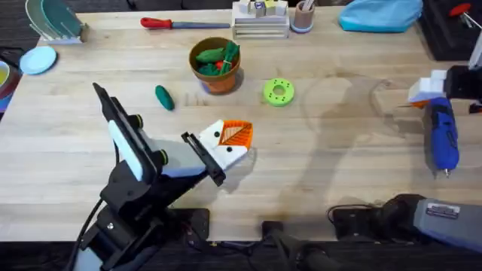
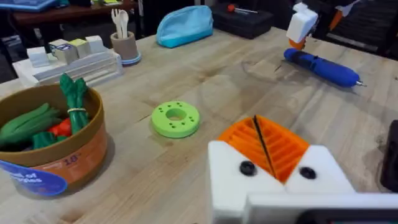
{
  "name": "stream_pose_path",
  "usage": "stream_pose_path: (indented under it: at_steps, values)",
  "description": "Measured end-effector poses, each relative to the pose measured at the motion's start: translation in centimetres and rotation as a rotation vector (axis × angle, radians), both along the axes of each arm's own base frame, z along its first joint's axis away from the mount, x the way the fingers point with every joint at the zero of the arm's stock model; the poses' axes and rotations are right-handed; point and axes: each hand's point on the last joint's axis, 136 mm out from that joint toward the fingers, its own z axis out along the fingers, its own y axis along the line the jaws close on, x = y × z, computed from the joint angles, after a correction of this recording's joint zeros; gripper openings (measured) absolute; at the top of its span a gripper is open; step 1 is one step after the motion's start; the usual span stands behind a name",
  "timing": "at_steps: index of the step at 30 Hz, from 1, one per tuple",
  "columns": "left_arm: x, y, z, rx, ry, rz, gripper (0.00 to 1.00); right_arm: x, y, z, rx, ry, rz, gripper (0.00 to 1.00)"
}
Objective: Pick up the gripper from the table and insert it into the empty holder that is missing its gripper. Then pick up a screw, insert it into the mounting hole, and use the screwdriver to tighten it. Finally, clean up the table by picking up the vegetable and placing it into the bucket.
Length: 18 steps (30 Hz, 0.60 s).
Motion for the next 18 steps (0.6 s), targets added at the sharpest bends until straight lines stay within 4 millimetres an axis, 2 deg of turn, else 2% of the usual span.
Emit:
stream_pose_path:
  at_steps: [5, 10, 11, 18]
  values:
    - [0.0, 0.0, 0.0, 0.0, 0.0, 0.0, 0.013, -0.6, -1.5, -0.7, -0.024, 0.06, 0.048, 0.992]
    - [0.0, 0.0, 0.0, 0.0, 0.0, 0.0, 0.013, -1.9, -3.2, -2.4, -0.002, 0.149, 0.071, 0.992]
    - [0.0, 0.0, 0.0, 0.0, 0.0, 0.001, 0.013, -2.3, -4.0, -2.8, 0.002, 0.17, 0.087, 0.992]
    - [0.0, 0.0, 0.0, 0.0, 0.0, 0.001, 0.013, -1.2, -5.1, -3.1, 0.065, 0.048, 0.105, 0.992]
